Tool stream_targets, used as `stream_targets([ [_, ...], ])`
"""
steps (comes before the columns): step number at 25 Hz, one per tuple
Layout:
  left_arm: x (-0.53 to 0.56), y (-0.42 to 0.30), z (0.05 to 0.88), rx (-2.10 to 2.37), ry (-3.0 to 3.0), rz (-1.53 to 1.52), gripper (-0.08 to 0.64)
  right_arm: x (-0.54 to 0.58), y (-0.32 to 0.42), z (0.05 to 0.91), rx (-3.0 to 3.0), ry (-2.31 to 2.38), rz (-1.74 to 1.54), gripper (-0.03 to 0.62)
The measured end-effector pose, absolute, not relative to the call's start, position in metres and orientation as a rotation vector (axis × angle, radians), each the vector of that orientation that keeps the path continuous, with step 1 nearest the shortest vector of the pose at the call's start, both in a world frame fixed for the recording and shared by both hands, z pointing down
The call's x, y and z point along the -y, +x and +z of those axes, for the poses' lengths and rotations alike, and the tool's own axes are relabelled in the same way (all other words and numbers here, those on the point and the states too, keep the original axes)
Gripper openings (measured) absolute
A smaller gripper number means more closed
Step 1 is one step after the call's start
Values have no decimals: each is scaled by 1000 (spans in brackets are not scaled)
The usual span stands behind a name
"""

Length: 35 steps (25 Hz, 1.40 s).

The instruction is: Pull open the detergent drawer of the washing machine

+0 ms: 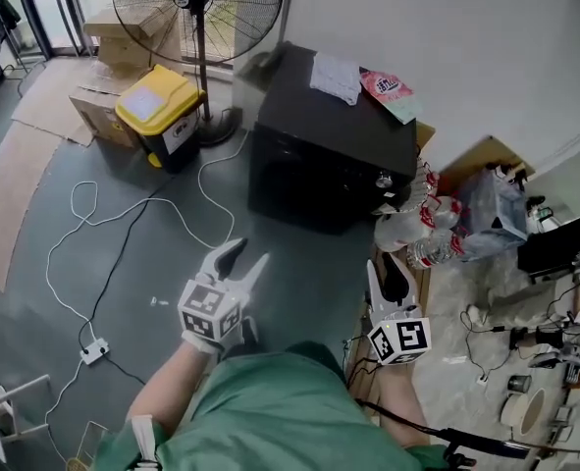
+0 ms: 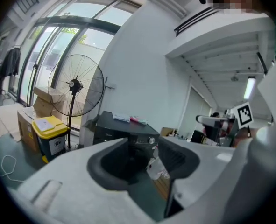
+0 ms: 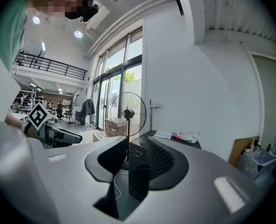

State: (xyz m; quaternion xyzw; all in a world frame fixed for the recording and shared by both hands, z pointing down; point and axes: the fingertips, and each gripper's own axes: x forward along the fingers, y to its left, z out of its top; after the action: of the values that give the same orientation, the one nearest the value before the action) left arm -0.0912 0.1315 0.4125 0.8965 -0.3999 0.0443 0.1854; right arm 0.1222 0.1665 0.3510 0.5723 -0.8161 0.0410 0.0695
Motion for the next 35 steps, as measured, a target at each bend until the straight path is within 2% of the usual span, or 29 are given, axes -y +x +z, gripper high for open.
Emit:
stream_targets([
  [8, -81, -108, 441, 1066, 2415, 14, 202, -121, 111, 369, 2446, 1669, 172, 115],
  [18, -4, -95, 467, 1115, 2357, -6, 212, -23, 119, 382, 2562, 1533, 190, 115],
  [28, 100, -26, 505, 1002, 2295, -41, 275, 88, 170, 394, 2683, 1339, 277, 115],
  [35, 156, -1, 547, 964, 2189, -64, 278, 129, 202, 404, 2693, 1297, 340, 114],
])
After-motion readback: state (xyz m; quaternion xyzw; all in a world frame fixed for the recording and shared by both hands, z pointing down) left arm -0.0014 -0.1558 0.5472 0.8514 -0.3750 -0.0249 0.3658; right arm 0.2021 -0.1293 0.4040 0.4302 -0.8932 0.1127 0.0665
